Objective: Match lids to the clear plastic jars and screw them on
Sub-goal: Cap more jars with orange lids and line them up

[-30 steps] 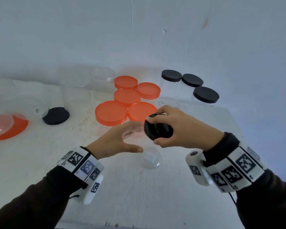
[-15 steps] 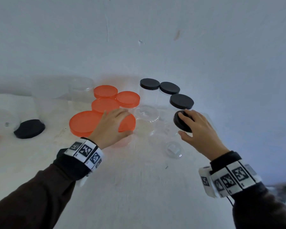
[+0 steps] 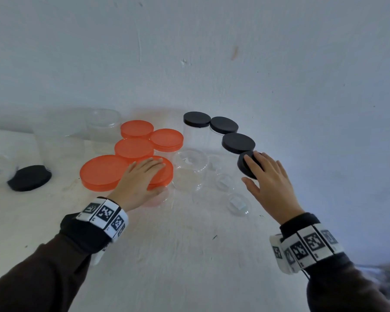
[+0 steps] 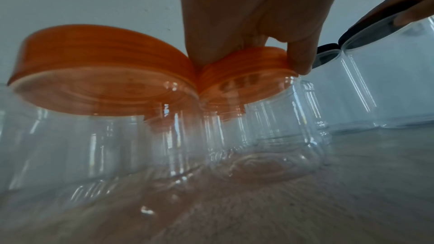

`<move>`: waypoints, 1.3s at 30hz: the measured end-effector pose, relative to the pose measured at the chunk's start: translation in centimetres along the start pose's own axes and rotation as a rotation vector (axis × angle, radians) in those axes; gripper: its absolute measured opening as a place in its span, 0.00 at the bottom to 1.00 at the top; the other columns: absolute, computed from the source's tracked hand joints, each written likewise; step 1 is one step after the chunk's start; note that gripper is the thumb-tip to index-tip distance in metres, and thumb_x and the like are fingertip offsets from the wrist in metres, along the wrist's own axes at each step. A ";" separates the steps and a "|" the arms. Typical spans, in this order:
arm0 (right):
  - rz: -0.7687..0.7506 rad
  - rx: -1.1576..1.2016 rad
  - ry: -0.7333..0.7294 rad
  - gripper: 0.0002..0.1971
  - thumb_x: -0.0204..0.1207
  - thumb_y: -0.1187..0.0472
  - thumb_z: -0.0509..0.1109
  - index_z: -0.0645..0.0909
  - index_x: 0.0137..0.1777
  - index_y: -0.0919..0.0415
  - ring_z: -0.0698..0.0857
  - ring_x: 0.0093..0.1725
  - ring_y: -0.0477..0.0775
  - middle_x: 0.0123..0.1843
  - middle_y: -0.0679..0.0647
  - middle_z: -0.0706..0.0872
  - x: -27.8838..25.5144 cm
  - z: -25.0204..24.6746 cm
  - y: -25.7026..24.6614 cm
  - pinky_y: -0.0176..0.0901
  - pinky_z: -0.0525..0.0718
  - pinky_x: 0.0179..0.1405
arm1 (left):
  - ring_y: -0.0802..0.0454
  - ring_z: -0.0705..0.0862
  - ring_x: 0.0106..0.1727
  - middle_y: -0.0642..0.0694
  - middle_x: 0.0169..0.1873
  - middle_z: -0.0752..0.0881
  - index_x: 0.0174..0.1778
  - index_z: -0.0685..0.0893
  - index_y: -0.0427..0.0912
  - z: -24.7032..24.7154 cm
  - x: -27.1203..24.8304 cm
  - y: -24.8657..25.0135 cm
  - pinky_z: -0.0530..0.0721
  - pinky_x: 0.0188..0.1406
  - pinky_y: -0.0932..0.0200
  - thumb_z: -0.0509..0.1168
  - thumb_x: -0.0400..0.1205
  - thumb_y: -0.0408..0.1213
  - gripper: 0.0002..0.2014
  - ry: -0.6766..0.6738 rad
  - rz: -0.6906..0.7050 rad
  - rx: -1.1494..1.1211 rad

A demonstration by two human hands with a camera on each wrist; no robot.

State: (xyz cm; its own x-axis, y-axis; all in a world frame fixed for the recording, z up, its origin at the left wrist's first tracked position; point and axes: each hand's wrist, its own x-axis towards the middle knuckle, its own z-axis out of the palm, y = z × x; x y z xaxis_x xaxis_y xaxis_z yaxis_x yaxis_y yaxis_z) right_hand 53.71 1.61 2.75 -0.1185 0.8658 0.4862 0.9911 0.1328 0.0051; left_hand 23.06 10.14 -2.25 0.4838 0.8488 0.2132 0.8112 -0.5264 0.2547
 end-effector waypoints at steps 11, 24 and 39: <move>-0.216 0.233 0.170 0.19 0.75 0.54 0.65 0.79 0.60 0.67 0.76 0.69 0.64 0.67 0.64 0.78 1.2 -0.7 -3.8 0.54 0.73 0.67 | 0.58 0.52 0.81 0.57 0.80 0.59 0.79 0.61 0.51 0.1 0.0 0.4 0.45 0.78 0.51 0.40 0.67 0.69 0.44 0.005 -0.030 -0.004; -0.239 0.050 -0.452 0.43 0.72 0.44 0.71 0.53 0.81 0.56 0.52 0.81 0.63 0.83 0.57 0.51 9.0 6.7 -9.1 0.58 0.55 0.79 | 0.57 0.55 0.81 0.55 0.79 0.62 0.78 0.64 0.49 -0.1 0.1 0.7 0.49 0.77 0.50 0.41 0.67 0.68 0.44 0.022 -0.030 0.019; -0.127 -0.011 -0.534 0.49 0.67 0.37 0.71 0.46 0.81 0.47 0.56 0.78 0.67 0.83 0.59 0.49 8.6 7.3 -8.8 0.62 0.64 0.71 | 0.58 0.52 0.81 0.56 0.80 0.60 0.78 0.63 0.50 0.0 0.0 0.6 0.45 0.78 0.51 0.44 0.70 0.68 0.42 0.024 -0.051 -0.007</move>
State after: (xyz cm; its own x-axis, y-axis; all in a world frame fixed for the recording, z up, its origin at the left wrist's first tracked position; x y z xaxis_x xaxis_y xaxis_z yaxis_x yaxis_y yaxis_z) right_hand 43.52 11.46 0.50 -0.2483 0.9682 -0.0299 0.9673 0.2494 0.0459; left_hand 23.54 9.83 -2.12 0.4339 0.8730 0.2227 0.8323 -0.4831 0.2719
